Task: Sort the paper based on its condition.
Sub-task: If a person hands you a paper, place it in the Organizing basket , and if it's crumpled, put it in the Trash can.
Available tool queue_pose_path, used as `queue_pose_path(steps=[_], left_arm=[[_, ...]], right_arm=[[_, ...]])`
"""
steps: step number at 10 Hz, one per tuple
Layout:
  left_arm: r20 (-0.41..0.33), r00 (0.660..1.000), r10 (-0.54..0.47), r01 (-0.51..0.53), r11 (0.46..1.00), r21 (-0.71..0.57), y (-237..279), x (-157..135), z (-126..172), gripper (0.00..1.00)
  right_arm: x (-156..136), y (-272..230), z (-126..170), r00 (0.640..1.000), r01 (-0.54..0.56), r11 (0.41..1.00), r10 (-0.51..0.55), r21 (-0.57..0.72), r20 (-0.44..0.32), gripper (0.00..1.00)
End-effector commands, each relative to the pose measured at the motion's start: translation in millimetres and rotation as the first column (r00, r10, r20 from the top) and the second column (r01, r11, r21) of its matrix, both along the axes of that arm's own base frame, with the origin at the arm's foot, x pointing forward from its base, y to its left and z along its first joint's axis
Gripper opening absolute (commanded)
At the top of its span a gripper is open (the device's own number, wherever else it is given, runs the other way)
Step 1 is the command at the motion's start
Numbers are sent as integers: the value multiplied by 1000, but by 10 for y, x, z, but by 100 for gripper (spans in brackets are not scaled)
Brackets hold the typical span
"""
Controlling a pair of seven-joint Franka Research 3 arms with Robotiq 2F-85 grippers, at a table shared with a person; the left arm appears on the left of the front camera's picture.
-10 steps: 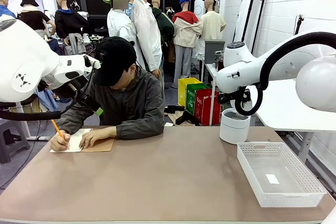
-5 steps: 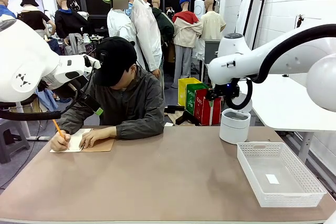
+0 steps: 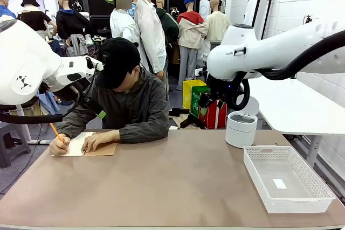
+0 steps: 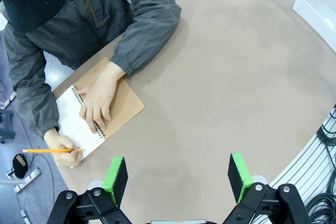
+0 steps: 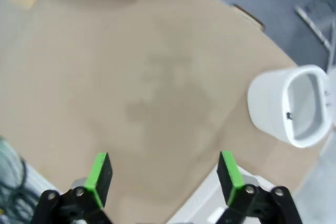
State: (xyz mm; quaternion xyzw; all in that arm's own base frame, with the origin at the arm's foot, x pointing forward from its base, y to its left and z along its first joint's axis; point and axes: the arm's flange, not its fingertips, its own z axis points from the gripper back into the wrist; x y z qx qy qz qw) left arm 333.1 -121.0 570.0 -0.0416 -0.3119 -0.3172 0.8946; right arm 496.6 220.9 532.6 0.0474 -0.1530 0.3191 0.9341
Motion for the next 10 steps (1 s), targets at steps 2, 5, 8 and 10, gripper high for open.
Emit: queue_pose_path(steps=[2,5,8,10], left_arm=[[-1,1000,1,-1,1000,1,10,1,3,100],[-1,1000,1,-1,1000,1,10,1,3,100],[-1,1000,1,-1,1000,1,10,1,3,100],[-1,1000,1,-1,1000,1,10,1,3,100]], right_arm=[[-314,-213,-157,972,-234,971,232,43,48,100],[-287,-114,-93,976,-217,976,217,6,34,100],[-273,-178,-112,973,-229,973,228,11,43,100],[-402,-63,54,956,-264,961,250,82,153,100]])
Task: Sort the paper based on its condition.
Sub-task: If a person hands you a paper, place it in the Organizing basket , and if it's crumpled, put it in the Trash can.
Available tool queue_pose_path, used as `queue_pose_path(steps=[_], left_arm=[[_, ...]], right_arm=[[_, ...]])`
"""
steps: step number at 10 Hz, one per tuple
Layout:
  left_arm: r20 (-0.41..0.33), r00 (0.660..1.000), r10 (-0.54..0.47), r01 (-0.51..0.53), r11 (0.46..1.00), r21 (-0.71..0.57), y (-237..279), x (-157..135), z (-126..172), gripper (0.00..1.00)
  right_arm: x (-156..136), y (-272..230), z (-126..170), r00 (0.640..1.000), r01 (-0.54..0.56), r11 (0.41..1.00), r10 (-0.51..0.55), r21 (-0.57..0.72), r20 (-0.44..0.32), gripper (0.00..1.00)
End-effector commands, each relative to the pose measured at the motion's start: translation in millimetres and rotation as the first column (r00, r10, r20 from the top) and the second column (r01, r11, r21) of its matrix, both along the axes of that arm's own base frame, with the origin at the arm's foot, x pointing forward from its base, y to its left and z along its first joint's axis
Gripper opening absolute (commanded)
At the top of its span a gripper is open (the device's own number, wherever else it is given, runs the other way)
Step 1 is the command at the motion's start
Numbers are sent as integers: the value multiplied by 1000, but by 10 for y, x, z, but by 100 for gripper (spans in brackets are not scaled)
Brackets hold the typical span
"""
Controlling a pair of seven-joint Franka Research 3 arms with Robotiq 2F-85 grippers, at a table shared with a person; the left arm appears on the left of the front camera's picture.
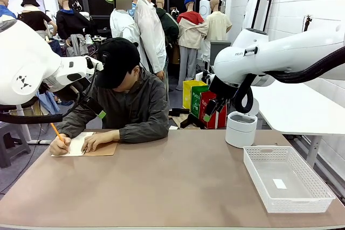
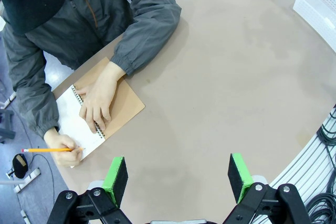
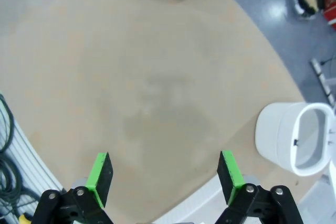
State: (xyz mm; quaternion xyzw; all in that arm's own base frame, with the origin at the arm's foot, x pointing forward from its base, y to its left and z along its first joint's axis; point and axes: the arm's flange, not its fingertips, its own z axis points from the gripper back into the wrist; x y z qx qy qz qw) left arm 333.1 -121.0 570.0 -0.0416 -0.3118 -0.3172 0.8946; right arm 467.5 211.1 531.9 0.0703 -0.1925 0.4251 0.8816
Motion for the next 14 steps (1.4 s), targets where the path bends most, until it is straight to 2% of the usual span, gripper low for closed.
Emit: queue_pose_path(steps=[1,3,5,8,12,14], left_arm=[[-1,1000,1,-1,1000,1,11,1,3,100],[-1,1000,1,-1,1000,1,11,1,3,100],[-1,1000,1,-1,1000,1,11,1,3,100],[-1,1000,1,-1,1000,1,11,1,3,100],[-1,1000,1,-1,1000,1,11,1,3,100],[-1,1000,1,-1,1000,1,11,1,3,100]], right_arm=[[-269,67,131,996,-58,994,51,97,73,100],[-597,83,219,984,-145,980,128,133,125,100],[-864,-9,286,959,-227,955,184,192,215,100],[-1044,-115,330,933,-301,921,230,247,279,100],[-1009,-211,311,932,-311,909,235,278,275,100],[-1032,-176,419,939,-287,925,221,249,263,100]])
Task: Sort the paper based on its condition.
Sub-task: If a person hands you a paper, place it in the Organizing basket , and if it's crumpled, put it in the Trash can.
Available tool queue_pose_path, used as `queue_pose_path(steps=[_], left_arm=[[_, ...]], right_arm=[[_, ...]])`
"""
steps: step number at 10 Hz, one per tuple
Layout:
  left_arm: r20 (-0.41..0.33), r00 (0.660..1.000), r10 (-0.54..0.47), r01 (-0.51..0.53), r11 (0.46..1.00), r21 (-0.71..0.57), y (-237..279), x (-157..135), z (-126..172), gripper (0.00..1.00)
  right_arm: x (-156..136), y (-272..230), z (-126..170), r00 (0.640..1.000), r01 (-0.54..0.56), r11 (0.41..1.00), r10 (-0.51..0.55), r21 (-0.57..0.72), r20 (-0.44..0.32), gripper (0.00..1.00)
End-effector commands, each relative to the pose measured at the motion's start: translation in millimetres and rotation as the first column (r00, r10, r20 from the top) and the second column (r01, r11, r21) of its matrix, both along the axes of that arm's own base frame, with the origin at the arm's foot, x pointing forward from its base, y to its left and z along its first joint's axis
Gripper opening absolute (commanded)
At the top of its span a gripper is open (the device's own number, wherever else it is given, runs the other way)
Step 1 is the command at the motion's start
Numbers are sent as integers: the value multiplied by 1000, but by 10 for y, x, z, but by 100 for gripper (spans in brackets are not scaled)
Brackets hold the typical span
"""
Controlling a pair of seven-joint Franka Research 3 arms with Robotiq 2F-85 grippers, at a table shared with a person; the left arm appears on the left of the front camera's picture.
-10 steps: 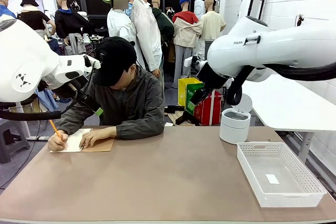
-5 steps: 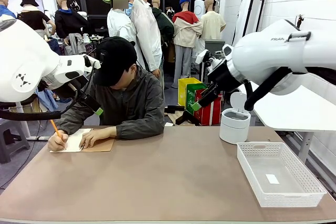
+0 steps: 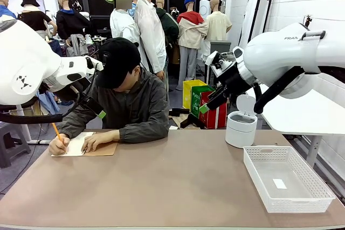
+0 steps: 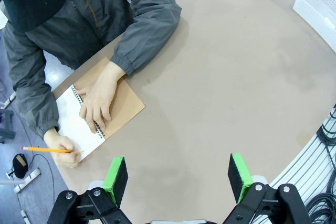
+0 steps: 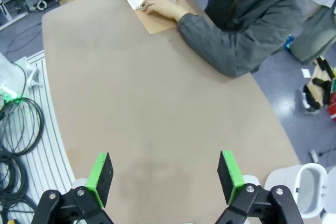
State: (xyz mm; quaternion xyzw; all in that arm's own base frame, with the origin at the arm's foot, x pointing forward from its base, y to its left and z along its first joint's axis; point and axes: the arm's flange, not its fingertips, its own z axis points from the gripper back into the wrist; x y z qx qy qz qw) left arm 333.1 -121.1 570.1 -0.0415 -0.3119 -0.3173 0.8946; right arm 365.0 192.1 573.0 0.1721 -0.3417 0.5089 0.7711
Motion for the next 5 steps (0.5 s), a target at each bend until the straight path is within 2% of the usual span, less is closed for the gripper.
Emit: queue_pose_path(steps=[1,5], left_arm=[[-1,1000,1,-1,1000,1,12,2,2,100],[-1,1000,1,-1,1000,1,12,2,2,100]], right_arm=[[-7,14,8,1000,0,1000,0,-3,1,100],[-7,14,8,1000,0,1000,0,-3,1,100]])
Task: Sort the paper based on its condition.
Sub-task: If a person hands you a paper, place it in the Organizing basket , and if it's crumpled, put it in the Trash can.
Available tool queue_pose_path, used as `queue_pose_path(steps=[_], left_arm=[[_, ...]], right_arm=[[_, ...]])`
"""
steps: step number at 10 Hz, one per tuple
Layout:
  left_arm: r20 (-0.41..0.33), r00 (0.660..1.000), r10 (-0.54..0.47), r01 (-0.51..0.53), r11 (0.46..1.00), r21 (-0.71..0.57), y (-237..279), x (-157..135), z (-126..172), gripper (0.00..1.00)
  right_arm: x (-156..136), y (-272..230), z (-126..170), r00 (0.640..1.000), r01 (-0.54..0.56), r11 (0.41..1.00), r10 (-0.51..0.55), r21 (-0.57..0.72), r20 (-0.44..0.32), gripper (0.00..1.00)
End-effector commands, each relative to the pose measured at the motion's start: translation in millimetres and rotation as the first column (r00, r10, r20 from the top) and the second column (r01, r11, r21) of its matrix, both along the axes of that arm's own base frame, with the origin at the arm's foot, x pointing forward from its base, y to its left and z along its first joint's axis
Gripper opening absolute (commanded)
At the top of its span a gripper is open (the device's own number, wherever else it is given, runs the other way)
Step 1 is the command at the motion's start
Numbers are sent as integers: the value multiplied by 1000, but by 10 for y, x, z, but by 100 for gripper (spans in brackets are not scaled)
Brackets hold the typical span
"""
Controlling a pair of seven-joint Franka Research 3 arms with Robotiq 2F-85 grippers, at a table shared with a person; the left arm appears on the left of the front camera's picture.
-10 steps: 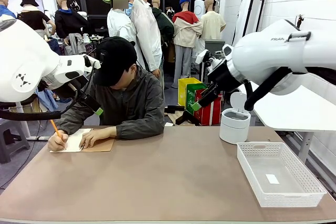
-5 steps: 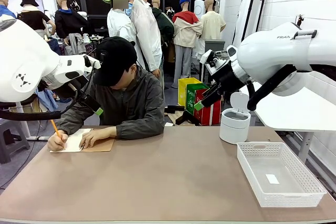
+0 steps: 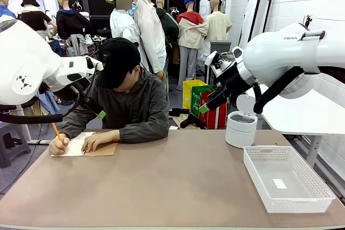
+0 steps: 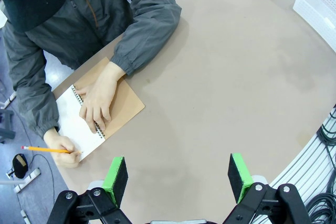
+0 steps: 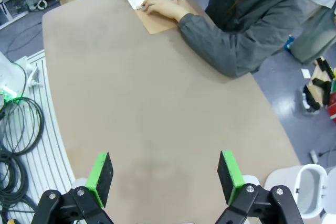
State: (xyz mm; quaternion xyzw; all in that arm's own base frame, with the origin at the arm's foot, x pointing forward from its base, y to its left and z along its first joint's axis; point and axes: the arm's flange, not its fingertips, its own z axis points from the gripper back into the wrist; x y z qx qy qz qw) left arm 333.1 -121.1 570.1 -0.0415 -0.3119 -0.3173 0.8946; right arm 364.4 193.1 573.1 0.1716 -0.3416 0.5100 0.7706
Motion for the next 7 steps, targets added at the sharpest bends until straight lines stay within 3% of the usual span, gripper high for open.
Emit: queue_pose_path(steps=[1,7], left_arm=[[-1,1000,1,-1,1000,1,12,2,2,100],[-1,1000,1,-1,1000,1,12,2,2,100]], right_arm=[[-1,3,7,1000,2,1000,-2,-2,0,100],[-1,3,7,1000,2,1000,-2,-2,0,100]])
